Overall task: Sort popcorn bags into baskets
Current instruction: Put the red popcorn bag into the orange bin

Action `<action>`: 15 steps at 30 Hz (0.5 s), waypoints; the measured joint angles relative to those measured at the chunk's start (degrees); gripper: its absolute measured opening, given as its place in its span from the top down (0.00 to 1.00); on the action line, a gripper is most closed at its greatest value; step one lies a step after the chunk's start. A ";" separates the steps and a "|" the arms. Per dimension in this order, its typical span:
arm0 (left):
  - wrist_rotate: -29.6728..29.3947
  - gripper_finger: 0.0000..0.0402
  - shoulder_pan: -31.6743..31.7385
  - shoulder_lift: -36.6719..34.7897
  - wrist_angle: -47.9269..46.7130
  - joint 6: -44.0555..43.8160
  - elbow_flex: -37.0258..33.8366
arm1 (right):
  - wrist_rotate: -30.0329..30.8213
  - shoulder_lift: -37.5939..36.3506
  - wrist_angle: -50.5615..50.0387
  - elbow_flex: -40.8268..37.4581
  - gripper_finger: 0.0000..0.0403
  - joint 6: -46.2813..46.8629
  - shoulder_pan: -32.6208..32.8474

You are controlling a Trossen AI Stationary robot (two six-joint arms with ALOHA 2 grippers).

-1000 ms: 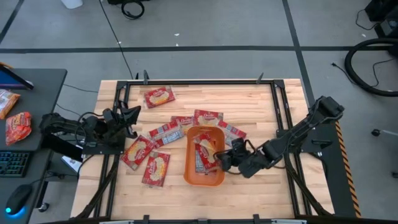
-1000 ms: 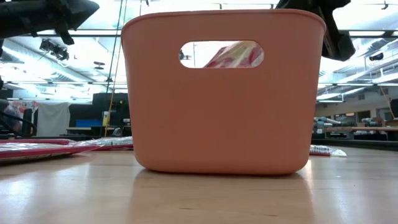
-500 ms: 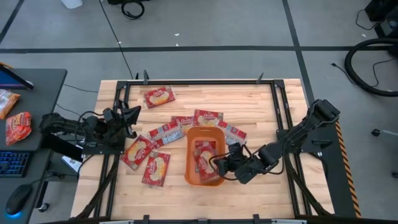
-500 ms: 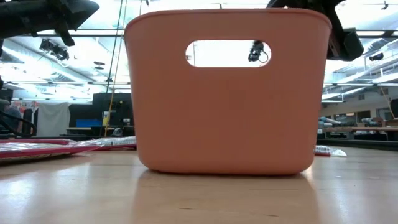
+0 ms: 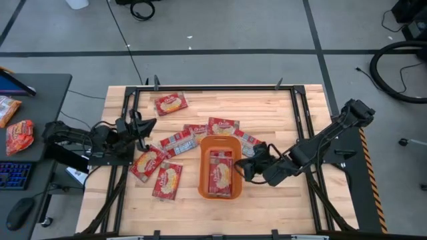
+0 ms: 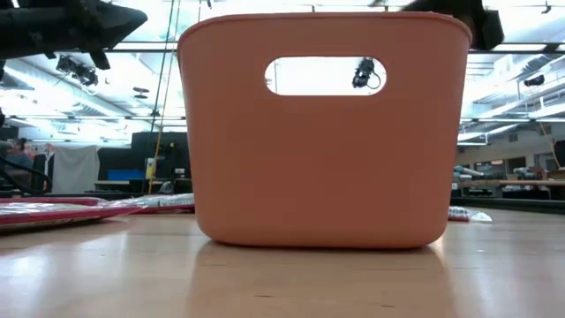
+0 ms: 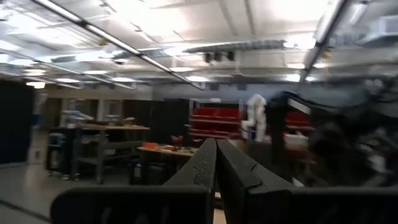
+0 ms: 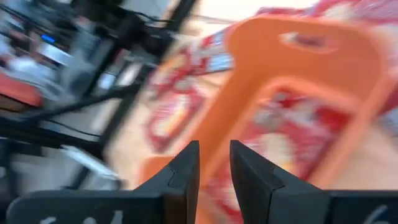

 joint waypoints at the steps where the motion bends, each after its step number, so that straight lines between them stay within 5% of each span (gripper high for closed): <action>1: 1.05 0.96 0.00 0.26 -0.14 -0.01 0.00 | -0.17 -0.69 -3.28 0.00 0.77 -0.08 -0.18; 9: 8.69 0.96 0.00 4.91 -3.57 -4.86 0.00 | -0.82 -3.92 -26.24 0.00 0.77 -13.05 -1.36; 15: 8.94 0.96 0.00 10.61 -3.75 -12.40 0.00 | 0.48 -4.54 -31.71 -0.14 0.77 -15.77 -2.86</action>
